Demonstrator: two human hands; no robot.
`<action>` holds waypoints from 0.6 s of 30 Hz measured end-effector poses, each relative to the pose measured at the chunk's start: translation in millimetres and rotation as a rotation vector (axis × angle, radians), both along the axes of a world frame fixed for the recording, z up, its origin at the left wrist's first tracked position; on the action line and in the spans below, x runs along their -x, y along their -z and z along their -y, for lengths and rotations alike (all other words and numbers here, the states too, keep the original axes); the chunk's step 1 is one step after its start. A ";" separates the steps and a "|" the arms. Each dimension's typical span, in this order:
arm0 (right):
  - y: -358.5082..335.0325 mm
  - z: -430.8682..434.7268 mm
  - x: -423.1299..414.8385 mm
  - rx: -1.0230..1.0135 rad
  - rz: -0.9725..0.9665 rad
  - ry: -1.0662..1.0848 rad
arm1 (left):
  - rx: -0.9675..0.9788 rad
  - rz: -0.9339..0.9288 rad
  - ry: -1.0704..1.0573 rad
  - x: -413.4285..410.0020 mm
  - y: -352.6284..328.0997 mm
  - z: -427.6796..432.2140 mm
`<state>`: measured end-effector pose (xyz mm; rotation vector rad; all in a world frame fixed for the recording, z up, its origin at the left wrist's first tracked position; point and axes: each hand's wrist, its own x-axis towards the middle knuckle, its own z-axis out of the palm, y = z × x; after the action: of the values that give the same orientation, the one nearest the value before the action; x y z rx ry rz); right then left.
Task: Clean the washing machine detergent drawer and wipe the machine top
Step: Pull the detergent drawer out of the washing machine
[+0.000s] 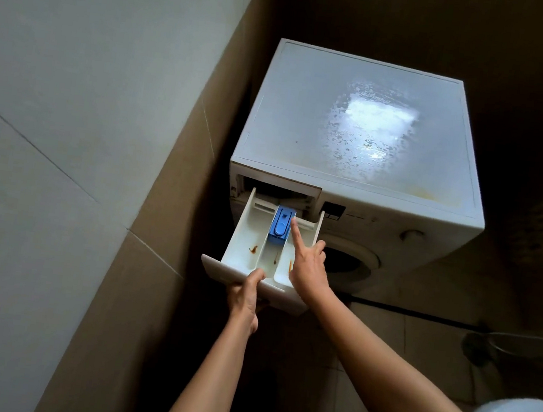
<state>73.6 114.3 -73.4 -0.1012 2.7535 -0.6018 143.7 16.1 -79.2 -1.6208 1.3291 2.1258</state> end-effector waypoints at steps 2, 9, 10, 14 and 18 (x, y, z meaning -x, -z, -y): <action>-7.5 -16.1 -8.5 0.119 0.019 0.030 | 0.013 0.001 0.026 -7.8 -4.1 -4.3; -23.5 -86.0 -40.9 0.287 0.026 0.139 | 0.055 -0.033 0.149 -29.6 -21.7 -34.8; -24.9 -97.2 -47.0 0.294 0.023 0.157 | 0.056 -0.030 0.174 -32.3 -24.3 -41.8; -33.4 -143.5 -74.9 0.290 -0.022 0.288 | 0.040 -0.042 0.293 -44.2 -33.5 -75.7; -46.9 -200.0 -113.8 0.272 -0.032 0.453 | 0.074 -0.040 0.458 -63.0 -46.3 -121.4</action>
<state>187.4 314.3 -26.5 0.4666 2.7174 -1.0960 206.6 137.5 -32.9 -1.1542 1.6209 1.8578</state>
